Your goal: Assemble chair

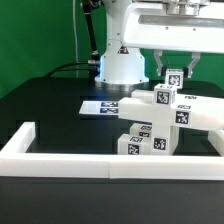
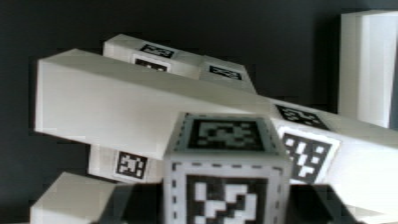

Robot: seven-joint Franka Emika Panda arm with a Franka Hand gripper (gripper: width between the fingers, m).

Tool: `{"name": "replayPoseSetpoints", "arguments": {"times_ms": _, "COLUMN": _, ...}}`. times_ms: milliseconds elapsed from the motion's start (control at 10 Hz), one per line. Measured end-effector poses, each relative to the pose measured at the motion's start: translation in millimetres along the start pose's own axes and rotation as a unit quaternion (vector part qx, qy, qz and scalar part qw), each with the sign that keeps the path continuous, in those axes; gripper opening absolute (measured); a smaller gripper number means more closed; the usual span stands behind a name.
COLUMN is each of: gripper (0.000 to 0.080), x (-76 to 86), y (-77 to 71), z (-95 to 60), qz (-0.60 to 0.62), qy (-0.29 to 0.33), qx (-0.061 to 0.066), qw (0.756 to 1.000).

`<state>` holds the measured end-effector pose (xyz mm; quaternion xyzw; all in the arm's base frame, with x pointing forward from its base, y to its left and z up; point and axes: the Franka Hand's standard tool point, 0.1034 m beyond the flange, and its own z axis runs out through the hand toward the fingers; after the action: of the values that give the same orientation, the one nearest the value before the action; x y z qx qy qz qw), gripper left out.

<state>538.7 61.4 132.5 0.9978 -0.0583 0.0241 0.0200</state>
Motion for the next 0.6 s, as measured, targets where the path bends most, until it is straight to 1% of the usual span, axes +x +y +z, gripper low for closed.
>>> {"name": "replayPoseSetpoints", "arguments": {"times_ms": 600, "gripper": 0.0285, "x": -0.8, "y": 2.0, "z": 4.6, "qz": -0.002, "qy": 0.008, "qx": -0.002, "qw": 1.0}}
